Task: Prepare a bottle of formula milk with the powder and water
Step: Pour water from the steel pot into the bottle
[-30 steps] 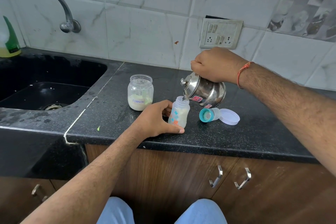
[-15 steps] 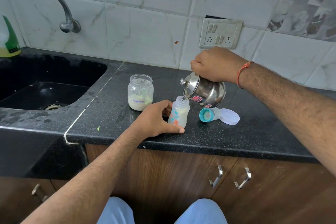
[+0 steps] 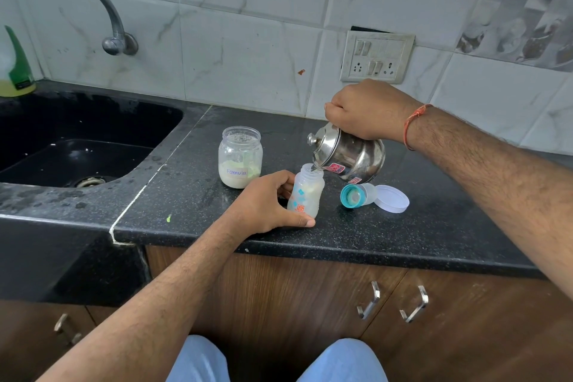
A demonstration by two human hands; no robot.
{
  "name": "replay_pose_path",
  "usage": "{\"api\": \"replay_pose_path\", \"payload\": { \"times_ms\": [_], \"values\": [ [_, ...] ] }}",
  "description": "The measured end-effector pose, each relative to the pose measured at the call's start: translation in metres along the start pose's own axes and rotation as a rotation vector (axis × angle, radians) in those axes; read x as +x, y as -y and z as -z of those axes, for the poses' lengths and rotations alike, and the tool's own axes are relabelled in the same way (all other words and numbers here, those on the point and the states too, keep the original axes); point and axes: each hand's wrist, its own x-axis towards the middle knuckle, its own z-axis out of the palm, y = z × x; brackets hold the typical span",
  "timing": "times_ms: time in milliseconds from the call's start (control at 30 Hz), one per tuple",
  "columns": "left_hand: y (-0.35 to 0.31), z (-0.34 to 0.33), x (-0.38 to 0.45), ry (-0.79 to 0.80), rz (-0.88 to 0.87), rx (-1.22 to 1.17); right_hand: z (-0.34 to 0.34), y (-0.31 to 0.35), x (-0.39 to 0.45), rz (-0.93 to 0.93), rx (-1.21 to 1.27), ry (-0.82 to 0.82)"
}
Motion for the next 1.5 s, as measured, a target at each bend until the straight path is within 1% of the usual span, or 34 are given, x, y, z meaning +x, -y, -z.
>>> {"api": "replay_pose_path", "payload": {
  "times_ms": [1500],
  "values": [
    [-0.0031, 0.0017, -0.0014, 0.014, 0.003, 0.021, 0.0026, 0.0033, 0.0019, 0.020, -0.042, 0.014]
  ]
}}
